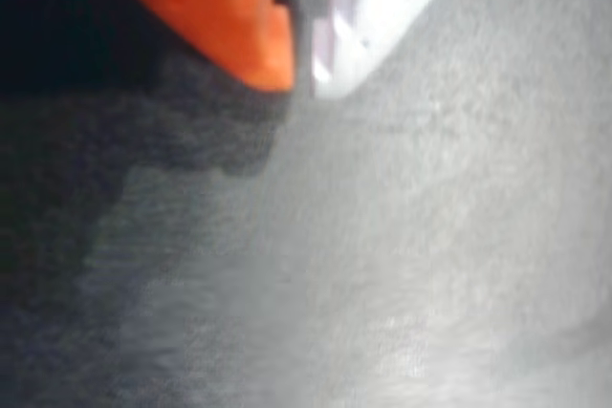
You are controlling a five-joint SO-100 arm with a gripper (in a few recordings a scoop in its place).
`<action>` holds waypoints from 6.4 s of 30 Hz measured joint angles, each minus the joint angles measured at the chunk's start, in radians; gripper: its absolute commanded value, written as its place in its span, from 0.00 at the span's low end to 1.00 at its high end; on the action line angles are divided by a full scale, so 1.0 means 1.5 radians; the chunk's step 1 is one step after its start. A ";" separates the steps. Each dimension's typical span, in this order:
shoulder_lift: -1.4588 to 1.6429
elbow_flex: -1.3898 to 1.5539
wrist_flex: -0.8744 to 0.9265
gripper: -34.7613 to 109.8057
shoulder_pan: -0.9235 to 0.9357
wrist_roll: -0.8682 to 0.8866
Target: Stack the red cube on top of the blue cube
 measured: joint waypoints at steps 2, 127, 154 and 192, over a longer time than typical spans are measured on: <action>0.000 -0.015 -0.001 0.24 0.016 0.000; -1.197 -0.699 -0.463 0.39 0.199 -0.042; -1.210 -0.695 -0.482 0.24 0.230 -0.035; -1.354 -1.247 -0.095 0.24 0.317 -0.090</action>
